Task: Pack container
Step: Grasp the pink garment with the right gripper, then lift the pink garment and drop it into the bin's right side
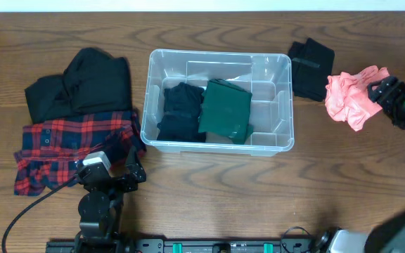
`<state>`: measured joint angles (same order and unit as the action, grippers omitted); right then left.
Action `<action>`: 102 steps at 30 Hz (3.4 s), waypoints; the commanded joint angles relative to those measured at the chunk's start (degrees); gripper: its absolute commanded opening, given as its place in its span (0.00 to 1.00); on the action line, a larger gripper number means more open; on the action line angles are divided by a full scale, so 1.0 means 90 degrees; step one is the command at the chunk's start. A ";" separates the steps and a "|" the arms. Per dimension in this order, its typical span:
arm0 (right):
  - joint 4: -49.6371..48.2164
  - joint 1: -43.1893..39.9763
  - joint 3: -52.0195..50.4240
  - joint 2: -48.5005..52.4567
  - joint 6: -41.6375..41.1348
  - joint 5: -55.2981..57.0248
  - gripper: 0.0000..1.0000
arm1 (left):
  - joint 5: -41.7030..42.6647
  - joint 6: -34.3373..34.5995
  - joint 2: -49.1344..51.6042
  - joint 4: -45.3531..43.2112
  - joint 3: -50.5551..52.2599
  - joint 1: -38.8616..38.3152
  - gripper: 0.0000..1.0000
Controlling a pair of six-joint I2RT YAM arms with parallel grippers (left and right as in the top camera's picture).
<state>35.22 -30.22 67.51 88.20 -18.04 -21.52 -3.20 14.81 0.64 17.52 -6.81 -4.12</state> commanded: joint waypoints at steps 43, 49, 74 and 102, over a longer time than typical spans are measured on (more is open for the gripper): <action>-0.0651 -0.0872 0.0015 0.2781 -0.0486 -0.1331 0.01 | -0.0027 -0.0010 0.0000 0.0036 0.0151 0.0022 0.98; 0.0678 -0.0425 0.0017 0.0291 0.0063 -0.1858 0.01 | -0.0027 -0.0010 0.0000 0.0036 0.0151 0.0022 0.98; -0.0311 0.3815 0.0012 -0.1338 -0.0325 -0.2358 0.01 | -0.0027 -0.0010 0.0000 0.0036 0.0151 0.0022 0.98; 0.0197 0.3881 0.0211 0.0049 0.0352 -0.0452 0.33 | -0.0027 -0.0010 0.0000 0.0036 0.0151 0.0022 0.98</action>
<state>36.49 5.54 67.33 92.23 -17.26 -27.33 -3.18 14.81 0.67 17.56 -6.81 -4.12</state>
